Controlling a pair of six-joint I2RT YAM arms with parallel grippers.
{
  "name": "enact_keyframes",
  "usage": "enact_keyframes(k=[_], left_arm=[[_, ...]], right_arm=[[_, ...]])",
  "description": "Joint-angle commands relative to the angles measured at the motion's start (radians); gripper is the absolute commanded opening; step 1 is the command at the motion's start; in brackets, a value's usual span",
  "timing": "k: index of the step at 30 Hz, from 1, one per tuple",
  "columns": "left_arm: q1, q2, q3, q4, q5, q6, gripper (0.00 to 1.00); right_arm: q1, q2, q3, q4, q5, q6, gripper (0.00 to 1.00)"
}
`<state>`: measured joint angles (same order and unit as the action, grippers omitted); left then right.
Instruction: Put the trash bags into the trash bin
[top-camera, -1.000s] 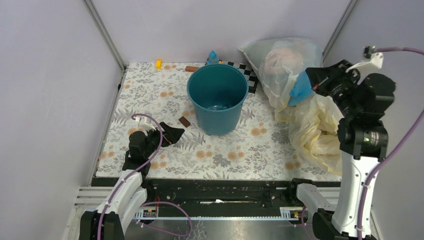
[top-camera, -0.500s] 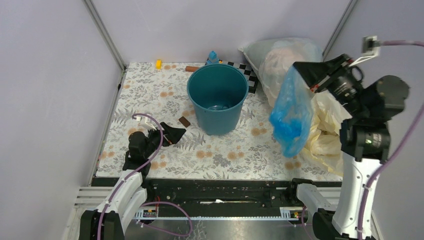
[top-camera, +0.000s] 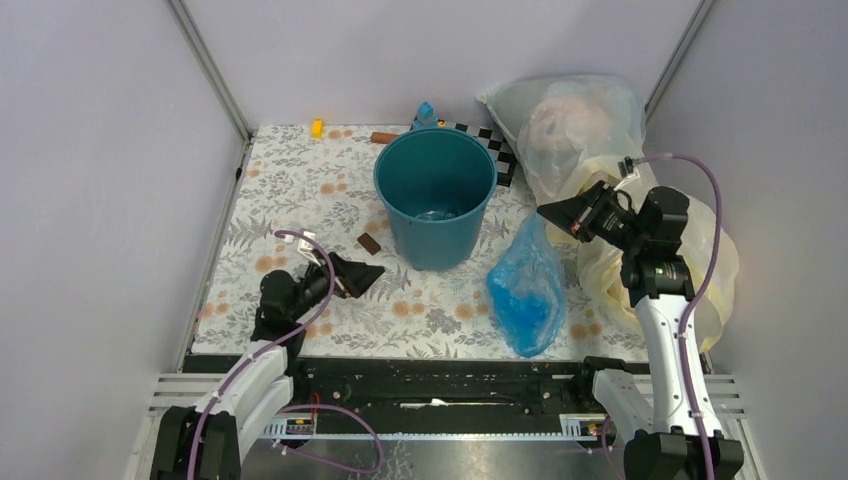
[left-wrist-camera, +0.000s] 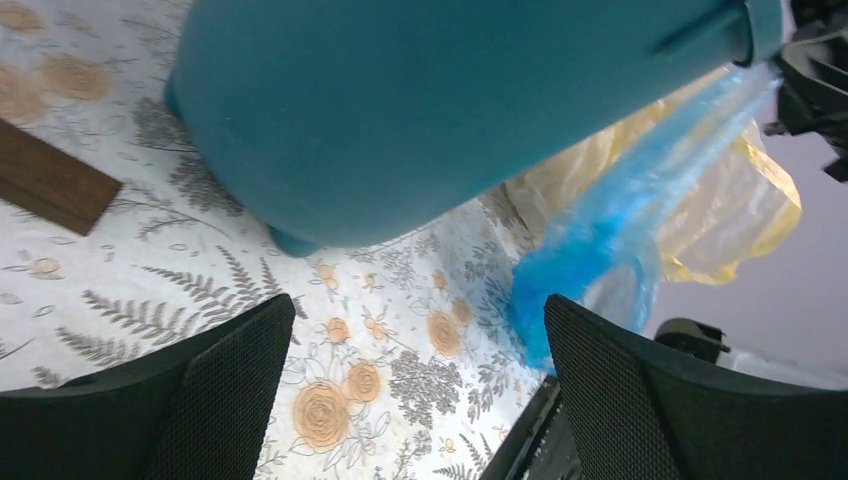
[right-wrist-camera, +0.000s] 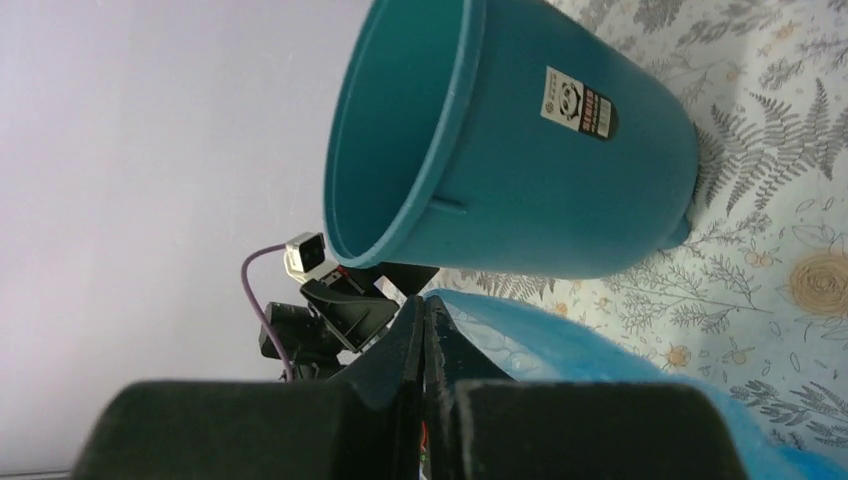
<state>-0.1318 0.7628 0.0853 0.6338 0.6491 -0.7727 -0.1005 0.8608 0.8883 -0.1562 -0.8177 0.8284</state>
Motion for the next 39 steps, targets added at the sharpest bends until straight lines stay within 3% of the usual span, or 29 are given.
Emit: enact_keyframes(k=[1, 4, 6, 12, 15, 19, 29, 39], left_arm=[[-0.092, 0.036, -0.011, 0.168, 0.025, -0.012, 0.98], [-0.226, 0.090, -0.003, 0.246, -0.030, 0.002, 0.98], [-0.327, 0.127, 0.038, 0.209, -0.073, 0.064, 0.98], [-0.493, 0.173, 0.096, 0.158, -0.178, 0.142, 0.97], [-0.535, 0.161, 0.097, 0.148, -0.236, 0.154, 0.96], [-0.651, 0.145, 0.106, 0.150, -0.317, 0.195, 0.87], [-0.982, 0.196, 0.288, -0.071, -0.806, 0.270, 0.75], [-1.013, 0.341, 0.424, -0.192, -0.977, 0.248, 0.68]], right_arm=[[0.084, 0.010, -0.040, 0.114, -0.001, -0.022, 0.00], [0.298, 0.027, -0.005, 0.072, 0.171, -0.095, 0.00], [0.420, 0.053, 0.019, 0.061, 0.243, -0.111, 0.00], [0.588, 0.113, 0.054, 0.078, 0.323, -0.135, 0.00], [0.630, 0.128, 0.063, 0.073, 0.352, -0.145, 0.00], [0.657, 0.131, 0.061, 0.073, 0.382, -0.144, 0.00], [0.703, 0.159, 0.062, 0.087, 0.434, -0.142, 0.00], [0.745, 0.180, 0.063, 0.102, 0.448, -0.139, 0.00]])
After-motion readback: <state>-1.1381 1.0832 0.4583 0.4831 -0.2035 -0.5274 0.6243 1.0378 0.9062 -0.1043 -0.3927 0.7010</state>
